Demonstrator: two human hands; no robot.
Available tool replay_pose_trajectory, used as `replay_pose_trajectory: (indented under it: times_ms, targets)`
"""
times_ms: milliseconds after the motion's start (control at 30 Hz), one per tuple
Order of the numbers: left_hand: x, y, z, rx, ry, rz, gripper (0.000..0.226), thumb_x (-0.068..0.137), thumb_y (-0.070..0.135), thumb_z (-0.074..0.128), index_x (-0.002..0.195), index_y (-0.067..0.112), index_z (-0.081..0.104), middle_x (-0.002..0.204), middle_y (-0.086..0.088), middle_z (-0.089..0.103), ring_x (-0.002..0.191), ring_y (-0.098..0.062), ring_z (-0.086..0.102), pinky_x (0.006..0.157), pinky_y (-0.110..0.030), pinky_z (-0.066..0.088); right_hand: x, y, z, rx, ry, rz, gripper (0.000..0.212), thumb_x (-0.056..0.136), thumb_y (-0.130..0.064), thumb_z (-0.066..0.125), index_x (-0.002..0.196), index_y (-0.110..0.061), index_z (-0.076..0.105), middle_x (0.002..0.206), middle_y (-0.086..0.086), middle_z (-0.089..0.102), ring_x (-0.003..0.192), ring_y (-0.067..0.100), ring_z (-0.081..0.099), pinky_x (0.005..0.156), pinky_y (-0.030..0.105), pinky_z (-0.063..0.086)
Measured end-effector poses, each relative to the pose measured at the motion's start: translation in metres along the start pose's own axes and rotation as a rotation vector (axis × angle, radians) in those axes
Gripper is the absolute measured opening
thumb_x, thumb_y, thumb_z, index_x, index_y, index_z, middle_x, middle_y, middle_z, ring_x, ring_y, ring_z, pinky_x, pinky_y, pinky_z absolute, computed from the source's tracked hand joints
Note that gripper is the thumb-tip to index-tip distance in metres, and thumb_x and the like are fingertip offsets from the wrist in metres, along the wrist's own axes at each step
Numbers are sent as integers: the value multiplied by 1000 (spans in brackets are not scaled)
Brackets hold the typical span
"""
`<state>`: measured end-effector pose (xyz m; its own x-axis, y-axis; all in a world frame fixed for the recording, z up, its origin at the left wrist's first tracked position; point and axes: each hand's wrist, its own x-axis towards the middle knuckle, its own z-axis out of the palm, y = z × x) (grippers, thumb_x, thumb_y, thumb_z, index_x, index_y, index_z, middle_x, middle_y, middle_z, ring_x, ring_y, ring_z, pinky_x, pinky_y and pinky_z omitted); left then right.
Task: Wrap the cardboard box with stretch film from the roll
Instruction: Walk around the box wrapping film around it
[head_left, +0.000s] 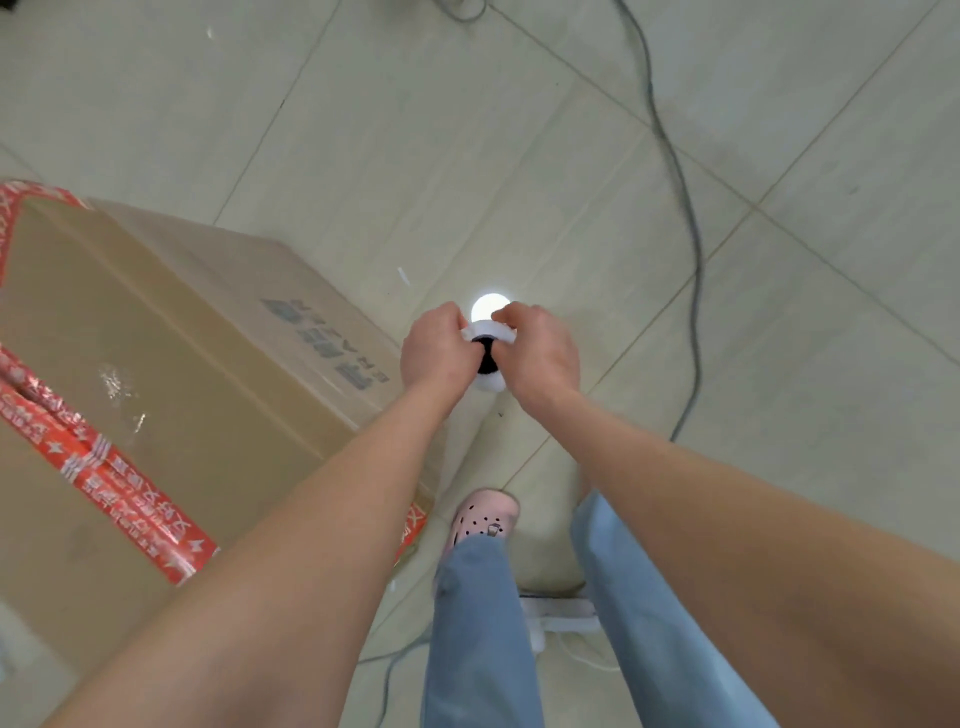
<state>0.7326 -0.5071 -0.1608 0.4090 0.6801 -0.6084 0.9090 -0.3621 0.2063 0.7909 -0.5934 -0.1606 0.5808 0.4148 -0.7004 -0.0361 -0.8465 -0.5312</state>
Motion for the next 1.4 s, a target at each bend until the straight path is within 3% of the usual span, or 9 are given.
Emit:
replay_pose_trajectory:
  times_ms: [200,467,633,733,867,1067,1133,1267,1400]
  targets:
    - [2,-18,-5,-295,60,-359,18,81,15,60,97,10,56,99,-8,63,80,-25,53,66,-29,41,11,-24,10,-16,-79,29,27,85,-16,58,112,-18,54,105,5,61,91,27,60,67,32,46]
    - [13,-21,-24,85,-3,50,27,85,9,54,111,13,53,111,-7,51,96,-28,55,68,-31,37,18,-39,12,-36,-108,5,21,85,-17,57,105,-18,56,100,4,63,88,26,59,69,31,46]
    - [35,-24,-36,121,-17,115,11,83,10,54,94,11,55,96,-6,55,85,-28,56,62,-31,39,28,-51,14,-59,-125,21,26,82,-15,53,107,-22,58,102,3,63,88,25,60,72,33,51]
    - [44,-28,-46,-12,-24,3,4,81,10,53,82,14,52,87,-3,57,77,-24,53,59,-29,35,38,-68,18,-178,-126,-17,30,83,-11,50,110,-21,62,103,3,64,90,25,60,71,31,47]
    - [50,-35,-57,-269,5,-277,15,80,15,54,70,19,44,70,5,51,67,-19,50,50,-27,33,49,-91,25,-224,-73,-103,30,86,-12,51,113,-20,60,110,2,62,95,24,59,73,32,45]
    - [52,-48,-64,-471,-15,-522,15,83,27,58,87,15,50,75,4,54,74,-22,57,52,-27,34,61,-116,36,-156,-138,15,33,82,-19,59,115,-20,54,108,5,60,94,27,58,68,29,39]
    - [56,-48,-68,-340,-49,-437,19,84,27,57,96,14,51,83,3,53,76,-21,50,57,-29,34,64,-118,35,-164,-155,-1,29,81,-17,57,110,-19,56,102,6,62,89,27,58,64,28,38]
    - [74,-43,-82,-38,-67,-28,21,88,16,53,109,16,52,108,-2,52,90,-25,57,64,-31,37,68,-120,33,-207,-190,2,31,80,-15,55,109,-22,58,99,7,63,85,25,57,65,26,36]
    - [93,-39,-94,130,-110,141,17,87,14,52,104,12,55,107,-6,53,91,-29,57,64,-32,38,76,-125,37,-241,-201,-13,28,82,-18,54,109,-25,60,97,4,64,91,25,59,65,26,38]
